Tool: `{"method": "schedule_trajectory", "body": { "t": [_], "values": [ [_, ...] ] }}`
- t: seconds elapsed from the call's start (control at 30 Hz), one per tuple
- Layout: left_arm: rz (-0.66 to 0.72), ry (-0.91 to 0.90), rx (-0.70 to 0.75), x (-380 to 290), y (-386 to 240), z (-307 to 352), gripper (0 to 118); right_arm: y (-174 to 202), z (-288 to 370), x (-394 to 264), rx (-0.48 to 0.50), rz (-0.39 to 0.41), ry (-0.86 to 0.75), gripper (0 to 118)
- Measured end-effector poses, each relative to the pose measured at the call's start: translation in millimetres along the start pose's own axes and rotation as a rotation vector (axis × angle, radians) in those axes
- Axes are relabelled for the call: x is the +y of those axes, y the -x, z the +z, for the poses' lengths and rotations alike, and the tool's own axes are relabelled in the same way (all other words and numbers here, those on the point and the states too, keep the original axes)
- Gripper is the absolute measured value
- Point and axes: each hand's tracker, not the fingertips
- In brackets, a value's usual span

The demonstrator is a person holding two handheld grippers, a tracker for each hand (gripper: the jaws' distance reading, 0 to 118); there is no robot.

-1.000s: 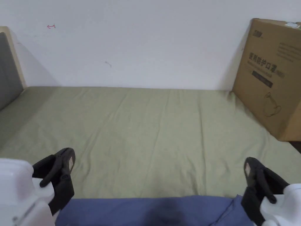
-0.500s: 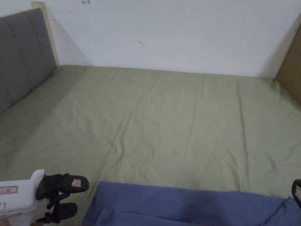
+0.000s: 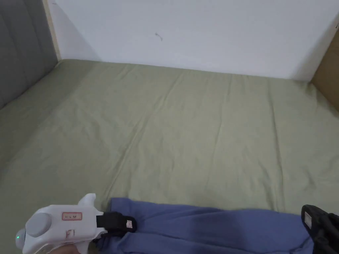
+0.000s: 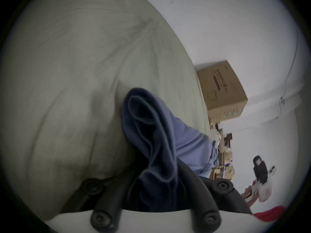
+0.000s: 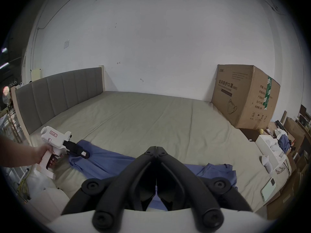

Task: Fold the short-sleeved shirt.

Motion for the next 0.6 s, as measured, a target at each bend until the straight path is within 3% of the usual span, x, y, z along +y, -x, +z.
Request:
{"method": "schedule_trajectory", "body": {
  "t": [0.2,0.27,0.37,0.4,0.5,0.6],
  "values": [
    [-0.199,-0.005,0.19,-5.8,-46.9,56.1,2,-2.2,4.2,0.8,0.032,-0.003,0.019,0],
    [-0.286,-0.046,0.382,-9.7,-71.9,84.7,2,-5.7,6.1,-0.8,0.049,-0.037,0.016,0],
    [-0.536,-0.044,0.778,-17.2,-102.7,97.9,2,-7.8,9.4,-5.1,0.054,-0.068,0.014,0],
    [-0.586,-0.037,0.821,-21.8,-110.8,96.1,2,-9.1,10.6,-6.8,0.056,-0.077,0.016,0],
    [-0.548,-0.022,0.662,-31.7,-140.4,77.7,2,-14.6,16.2,-12.3,0.065,-0.089,0.019,0],
    [-0.443,0.012,0.4,-45.9,-175.4,26.9,2,-23.1,24.8,-14.5,0.055,-0.082,0.015,0]
  ]
}}
